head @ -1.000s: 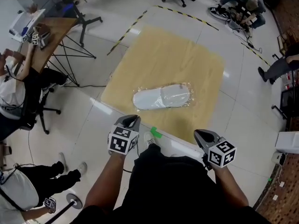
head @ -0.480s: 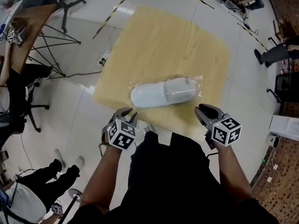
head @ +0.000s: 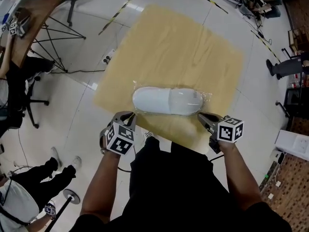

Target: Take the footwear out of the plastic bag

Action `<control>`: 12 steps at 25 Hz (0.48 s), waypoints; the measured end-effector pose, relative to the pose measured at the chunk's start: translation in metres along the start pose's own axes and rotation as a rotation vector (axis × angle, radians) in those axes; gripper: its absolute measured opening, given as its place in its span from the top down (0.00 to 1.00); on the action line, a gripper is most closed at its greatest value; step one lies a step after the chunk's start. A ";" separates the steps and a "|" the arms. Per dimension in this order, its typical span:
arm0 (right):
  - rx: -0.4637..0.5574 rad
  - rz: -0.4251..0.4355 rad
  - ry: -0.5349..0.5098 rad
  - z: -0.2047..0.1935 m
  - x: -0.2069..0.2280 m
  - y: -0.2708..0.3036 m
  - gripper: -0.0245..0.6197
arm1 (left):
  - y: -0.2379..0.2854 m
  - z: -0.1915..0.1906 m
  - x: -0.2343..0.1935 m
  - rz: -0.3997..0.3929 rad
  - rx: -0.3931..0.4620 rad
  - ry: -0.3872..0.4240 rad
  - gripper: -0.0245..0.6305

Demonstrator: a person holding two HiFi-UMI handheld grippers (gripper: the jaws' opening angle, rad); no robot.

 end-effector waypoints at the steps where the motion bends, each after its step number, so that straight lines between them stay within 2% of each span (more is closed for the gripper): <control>1: -0.006 0.014 -0.007 -0.002 -0.002 0.002 0.96 | 0.001 -0.001 -0.003 0.012 -0.011 0.016 0.94; 4: -0.004 0.077 -0.001 -0.007 -0.007 0.003 0.96 | 0.003 -0.006 -0.009 0.032 -0.053 0.070 0.95; 6: 0.000 0.117 0.013 -0.010 -0.009 0.005 0.96 | 0.005 -0.010 -0.013 0.023 -0.080 0.076 0.95; 9: 0.004 0.151 0.023 -0.015 -0.011 0.009 0.96 | 0.005 -0.014 -0.015 0.023 -0.103 0.041 0.95; 12: 0.007 0.136 -0.005 -0.018 -0.010 0.008 0.95 | 0.001 -0.015 -0.017 0.044 -0.100 0.000 0.90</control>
Point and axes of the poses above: the fingertips, and each gripper's own axes: y forward along the fingers, x to its right, z out of its top, the point moved 7 cm from there along -y, backward along the fingers, and after that the axes turned 4 degrees about y, right-handed, at the moved point
